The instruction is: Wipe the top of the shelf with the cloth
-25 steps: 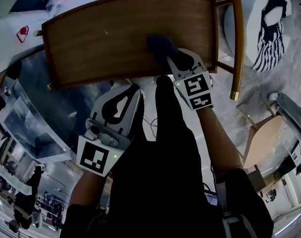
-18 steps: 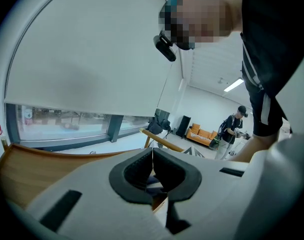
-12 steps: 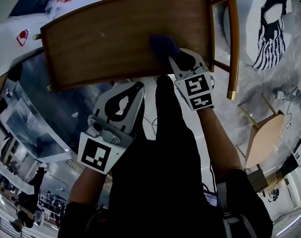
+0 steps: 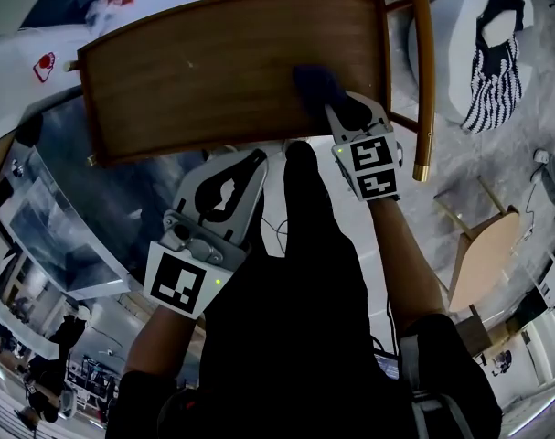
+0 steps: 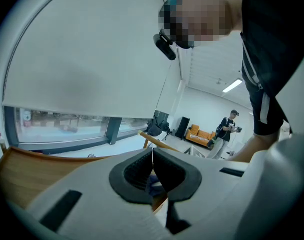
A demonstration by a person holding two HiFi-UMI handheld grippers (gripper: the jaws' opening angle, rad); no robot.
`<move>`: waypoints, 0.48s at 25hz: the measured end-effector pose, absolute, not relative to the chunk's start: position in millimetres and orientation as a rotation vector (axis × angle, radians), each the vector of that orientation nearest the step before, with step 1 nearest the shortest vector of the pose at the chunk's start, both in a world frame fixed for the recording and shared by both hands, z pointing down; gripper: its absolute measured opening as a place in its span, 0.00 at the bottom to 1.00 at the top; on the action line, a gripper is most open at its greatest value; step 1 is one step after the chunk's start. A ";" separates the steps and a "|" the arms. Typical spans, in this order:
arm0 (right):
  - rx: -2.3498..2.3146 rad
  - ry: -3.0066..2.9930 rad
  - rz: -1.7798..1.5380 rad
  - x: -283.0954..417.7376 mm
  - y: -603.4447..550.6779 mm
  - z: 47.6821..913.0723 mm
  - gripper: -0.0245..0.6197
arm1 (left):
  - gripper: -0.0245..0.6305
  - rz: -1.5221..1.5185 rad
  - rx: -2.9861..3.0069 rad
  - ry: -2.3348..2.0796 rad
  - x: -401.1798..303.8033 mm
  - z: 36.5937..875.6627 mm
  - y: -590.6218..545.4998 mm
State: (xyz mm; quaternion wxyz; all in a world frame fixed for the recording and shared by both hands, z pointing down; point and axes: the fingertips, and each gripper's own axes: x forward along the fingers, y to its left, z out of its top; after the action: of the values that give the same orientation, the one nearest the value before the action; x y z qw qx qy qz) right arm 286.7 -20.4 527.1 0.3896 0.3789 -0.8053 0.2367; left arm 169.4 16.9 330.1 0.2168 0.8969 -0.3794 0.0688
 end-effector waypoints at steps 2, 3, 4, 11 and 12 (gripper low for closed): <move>0.976 -2.031 0.604 291.8 -20.5 526.7 0.18 | 0.07 0.189 2.489 -1.050 169.9 328.3 16.8; 0.983 -2.024 0.606 294.1 -20.6 526.3 0.18 | 0.07 0.190 2.492 -1.048 170.1 327.2 16.8; 0.991 -2.017 0.610 296.2 -20.8 525.9 0.18 | 0.07 0.191 2.495 -1.046 170.2 325.8 16.8; 1.028 -2.007 0.622 299.6 -24.5 513.2 0.18 | 0.07 0.202 2.521 -1.048 165.7 310.1 12.9; 1.030 -2.013 0.620 298.0 -25.9 509.0 0.18 | 0.07 0.206 2.524 -1.052 163.8 307.7 12.0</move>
State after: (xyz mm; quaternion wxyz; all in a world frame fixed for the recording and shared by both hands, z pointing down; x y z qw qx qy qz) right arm 298.0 -25.9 509.0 0.3881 0.4048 -0.7913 0.2437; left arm 163.8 12.0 307.7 0.1986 0.9021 -0.3759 0.0736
